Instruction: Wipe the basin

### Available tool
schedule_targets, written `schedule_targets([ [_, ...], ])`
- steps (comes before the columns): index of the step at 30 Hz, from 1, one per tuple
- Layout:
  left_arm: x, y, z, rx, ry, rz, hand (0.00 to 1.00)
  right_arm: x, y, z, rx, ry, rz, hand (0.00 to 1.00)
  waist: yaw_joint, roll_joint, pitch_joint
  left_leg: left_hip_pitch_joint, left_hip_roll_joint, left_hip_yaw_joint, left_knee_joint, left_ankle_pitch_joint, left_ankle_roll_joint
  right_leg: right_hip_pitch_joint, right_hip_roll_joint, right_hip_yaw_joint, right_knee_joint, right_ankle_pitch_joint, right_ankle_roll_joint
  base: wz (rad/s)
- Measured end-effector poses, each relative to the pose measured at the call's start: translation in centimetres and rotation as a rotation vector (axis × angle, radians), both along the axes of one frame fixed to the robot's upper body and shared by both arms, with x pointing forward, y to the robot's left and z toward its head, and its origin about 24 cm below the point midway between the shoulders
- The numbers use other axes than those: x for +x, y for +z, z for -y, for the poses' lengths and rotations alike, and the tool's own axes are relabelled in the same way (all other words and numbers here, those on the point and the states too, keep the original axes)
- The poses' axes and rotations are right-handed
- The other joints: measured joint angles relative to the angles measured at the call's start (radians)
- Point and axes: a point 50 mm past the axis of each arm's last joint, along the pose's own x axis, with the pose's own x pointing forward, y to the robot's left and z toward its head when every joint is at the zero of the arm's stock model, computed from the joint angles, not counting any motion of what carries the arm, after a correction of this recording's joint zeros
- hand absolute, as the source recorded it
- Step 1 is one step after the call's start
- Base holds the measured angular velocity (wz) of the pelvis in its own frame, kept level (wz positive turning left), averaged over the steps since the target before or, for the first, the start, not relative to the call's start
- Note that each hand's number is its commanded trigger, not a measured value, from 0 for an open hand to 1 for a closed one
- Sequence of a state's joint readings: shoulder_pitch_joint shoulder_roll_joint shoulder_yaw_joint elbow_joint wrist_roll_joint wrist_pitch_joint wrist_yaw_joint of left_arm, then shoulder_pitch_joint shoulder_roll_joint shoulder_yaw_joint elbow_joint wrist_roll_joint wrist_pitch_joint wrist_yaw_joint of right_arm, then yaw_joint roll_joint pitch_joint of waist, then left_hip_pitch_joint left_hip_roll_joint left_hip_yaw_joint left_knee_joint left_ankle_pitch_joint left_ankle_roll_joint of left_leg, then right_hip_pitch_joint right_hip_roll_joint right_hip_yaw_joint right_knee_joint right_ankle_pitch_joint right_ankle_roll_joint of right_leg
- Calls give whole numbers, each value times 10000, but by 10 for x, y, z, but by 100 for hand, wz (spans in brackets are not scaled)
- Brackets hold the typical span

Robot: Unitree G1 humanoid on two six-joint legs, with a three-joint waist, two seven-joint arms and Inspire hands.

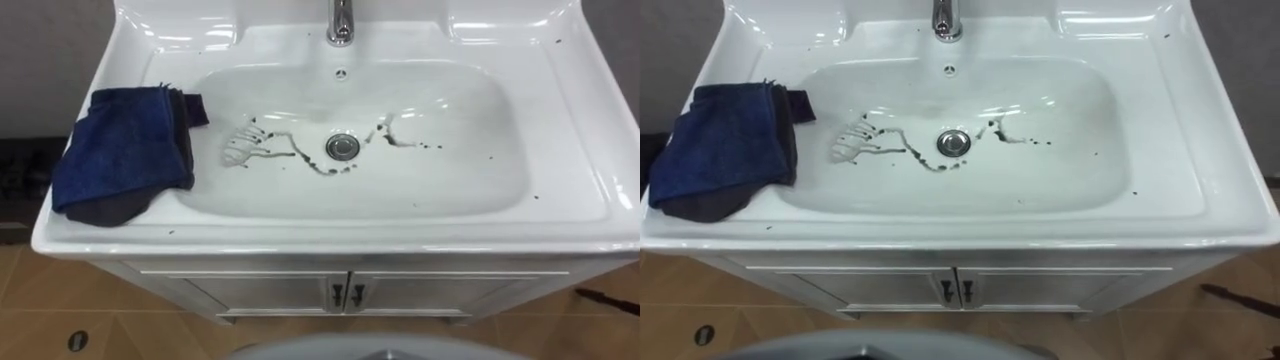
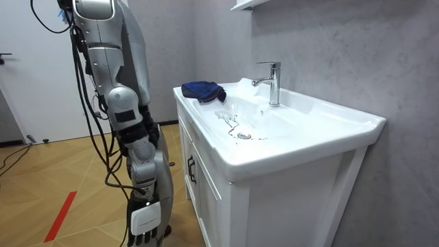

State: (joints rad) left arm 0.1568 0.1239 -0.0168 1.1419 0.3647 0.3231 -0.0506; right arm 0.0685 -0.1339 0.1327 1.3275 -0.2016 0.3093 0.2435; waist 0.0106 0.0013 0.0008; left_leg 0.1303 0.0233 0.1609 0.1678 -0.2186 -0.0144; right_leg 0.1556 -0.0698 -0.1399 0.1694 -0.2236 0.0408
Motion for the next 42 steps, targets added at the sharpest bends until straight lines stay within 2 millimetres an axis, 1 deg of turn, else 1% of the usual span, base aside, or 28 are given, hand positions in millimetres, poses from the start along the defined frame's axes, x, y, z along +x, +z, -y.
schedule_targets([
  [4, 2, 0, 1, -26, -150, 14, 0, 0, 0, 0, -2, 8, -8, 0, -82, 1, -2, 5, -2, 3, -5, -3, -4, -11, -1, -3, -6, -1, 0, 0],
  [8, 5, 0, 3, -110, -50, 95, 0, -1, 0, 0, 13, -40, -168, 0, -87, -19, -6, 10, -1, 1, -6, -3, -5, -43, 0, 0, -5, -4, -4, 0],
  [9, 4, 0, 2, -108, 10, 61, 0, -1, 0, 0, 80, -18, -218, 0, -54, -69, -19, 11, -2, 4, -6, -4, -5, -45, -1, 1, -3, -5, -6, 0],
  [11, 2, 0, 2, -104, 159, -43, 0, -1, 1, -1, 203, -3, -324, 0, -55, -86, -13, -3, -3, -10, -7, -3, -6, -57, -1, 0, -4, -6, -6, 0],
  [12, 1, 0, 3, -124, 349, -99, 0, 0, 1, -1, 254, -16, -364, 0, -55, -140, -33, -5, -4, -37, -6, -3, -5, -59, -1, 5, -4, -6, -6, 0],
  [14, -2, -1, 3, -160, 594, -185, 0, 1, 1, -1, 297, -25, -370, 0, -58, -167, -27, -6, -4, -50, 3, -3, -5, -57, -6, -2, -4, -7, -6, 0],
  [15, -4, -1, 3, -207, 811, -215, 0, 3, 1, -1, 325, 56, -364, 0, -53, -207, -42, -6, -5, -51, 13, -3, -5, -56, -7, -3, -4, -7, -6, 0],
  [17, -6, -1, 4, -271, 1062, -229, 0, 6, 1, -1, 335, 276, -339, 0, -24, -199, -22, -9, -8, -60, 43, -3, -5, -47, -11, -5, -2, -8, -6, 0],
  [21, -12, -1, 5, -450, 2294, -132, 0, 9, 1, -1, 259, 498, -289, 0, 143, -203, -8, -2, -8, -88, 80, -5, -4, -37, -22, -53, -11, -40, -15, 1],
  [26, -17, -1, 2, -519, 4017, 88, 0, 9, 1, 0, 83, 617, -308, 0, 278, -184, -4, -35, -18, -298, 201, -5, -8, 100, -24, -274, -3, -41, -22, 13],
  [30, -26, 0, -2, -59, 5936, 377, 0, 7, 1, 1, 44, 699, -342, 0, 573, -146, 5, -3, -11, -335, 247, -24, -24, 179, -20, -311, -18, -65, -41, 3],
  [31, -27, 1, -4, 197, 6430, 502, 0, 7, 1, 1, 32, 773, -354, 0, 709, -139, 6, -23, -9, -347, 271, -27, -23, 178, -32, -384, -7, -67, -45, 7],
  [33, -26, 1, -6, 605, 7066, 714, 0, 7, 1, 1, 27, 856, -370, 0, 771, -131, 5, -128, -14, -452, 346, -43, -23, 173, -43, -511, 2, -69, -47, 17],
  [34, -25, 2, -8, 905, 7429, 905, 0, 7, 1, 1, 7, 868, -340, 0, 774, -125, 2, -208, -27, -555, 384, -44, -22, 140, -47, -593, 2, -69, -47, 19],
  [36, -23, 3, -14, 1431, 8278, 1253, 0, 8, 1, 4, -70, 883, -285, 0, 830, -90, -13, -319, -25, -583, 417, -41, -24, 48, -42, -598, 24, -70, -52, 8],
  [37, -21, 4, -16, 1599, 8643, 1424, 0, 9, 2, 5, -104, 852, -234, 0, 831, -64, -8, -339, -26, -602, 429, -41, -24, 30, -42, -610, 22, -69, -54, 6],
  [38, -16, 6, -22, 1978, 9300, 1820, 0, 10, 3, 9, -171, 724, -167, 0, 826, -56, -6, -357, -36, -690, 429, -39, -24, 38, -45, -648, 20, -68, -54, 10],
  [39, -9, 10, -29, 2388, 9760, 2360, 0, 11, 3, 11, -223, 704, -92, 0, 830, -3, -34, -357, -51, -762, 433, -37, -25, 89, -47, -692, 50, -68, -54, 10],
  [40, 1, 13, -36, 2734, 10040, 3035, 0, 13, 4, 13, -242, 683, 17, 0, 910, -3, -34, -345, -53, -772, 427, -29, -31, 95, -46, -689, 62, -68, -55, 5],
  [41, 7, 15, -39, 2894, 10155, 3395, 0, 13, 4, 14, -249, 663, 69, 0, 971, -13, -27, -335, -52, -761, 424, -29, -32, 95, -41, -671, 62, -68, -55, -3],
  [42, 18, 20, -45, 3167, 10348, 4040, 0, 13, 4, 15, -253, 687, 129, 0, 1086, 21, -39, -332, -49, -749, 425, -29, -32, 96, -37, -648, 48, -68, -55, -4],
])
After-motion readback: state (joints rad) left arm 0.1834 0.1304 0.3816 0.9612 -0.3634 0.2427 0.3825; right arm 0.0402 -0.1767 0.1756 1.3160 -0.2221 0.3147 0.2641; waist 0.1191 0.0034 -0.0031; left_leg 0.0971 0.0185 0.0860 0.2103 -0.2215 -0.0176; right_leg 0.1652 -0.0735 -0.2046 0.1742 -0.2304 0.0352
